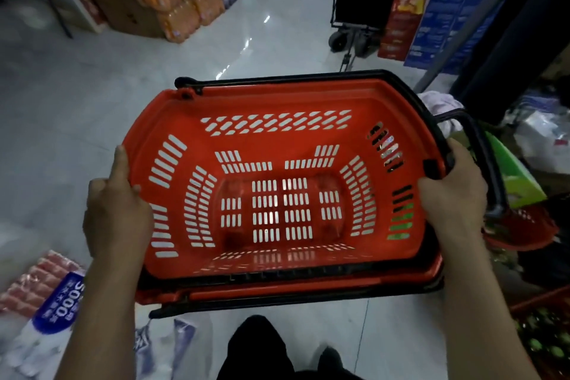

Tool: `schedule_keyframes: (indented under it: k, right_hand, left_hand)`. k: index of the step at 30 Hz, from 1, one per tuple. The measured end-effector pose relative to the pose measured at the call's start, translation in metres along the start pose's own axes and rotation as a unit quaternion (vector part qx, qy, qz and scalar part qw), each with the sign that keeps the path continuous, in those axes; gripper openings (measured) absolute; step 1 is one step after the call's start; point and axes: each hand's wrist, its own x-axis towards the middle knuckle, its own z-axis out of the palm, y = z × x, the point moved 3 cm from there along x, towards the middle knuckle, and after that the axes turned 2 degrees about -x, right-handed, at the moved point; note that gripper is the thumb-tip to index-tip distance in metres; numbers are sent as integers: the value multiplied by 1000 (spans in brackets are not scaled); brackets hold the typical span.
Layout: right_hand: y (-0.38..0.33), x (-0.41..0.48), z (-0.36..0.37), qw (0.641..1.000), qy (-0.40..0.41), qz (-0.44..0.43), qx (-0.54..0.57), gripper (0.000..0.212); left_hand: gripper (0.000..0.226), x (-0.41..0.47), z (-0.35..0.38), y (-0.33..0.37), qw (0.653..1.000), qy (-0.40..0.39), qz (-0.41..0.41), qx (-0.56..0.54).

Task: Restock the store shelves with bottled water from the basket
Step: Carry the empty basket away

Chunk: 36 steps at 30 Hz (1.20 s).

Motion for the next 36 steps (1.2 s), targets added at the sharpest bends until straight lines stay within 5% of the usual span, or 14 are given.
schedule_keyframes:
  k: [13, 23, 36]
  right_hand:
    - [-169, 212, 214, 999, -33, -18, 3, 58]
    - [-250, 377, 318, 998, 26, 50, 3, 67]
    - [-392, 676, 494, 999, -8, 45, -15, 57]
  left_hand:
    - [57, 315, 97, 56, 999, 2, -30, -35]
    - [60, 547, 174, 173, 997, -24, 44, -51]
    - [55, 822, 291, 319, 996, -29, 9, -84]
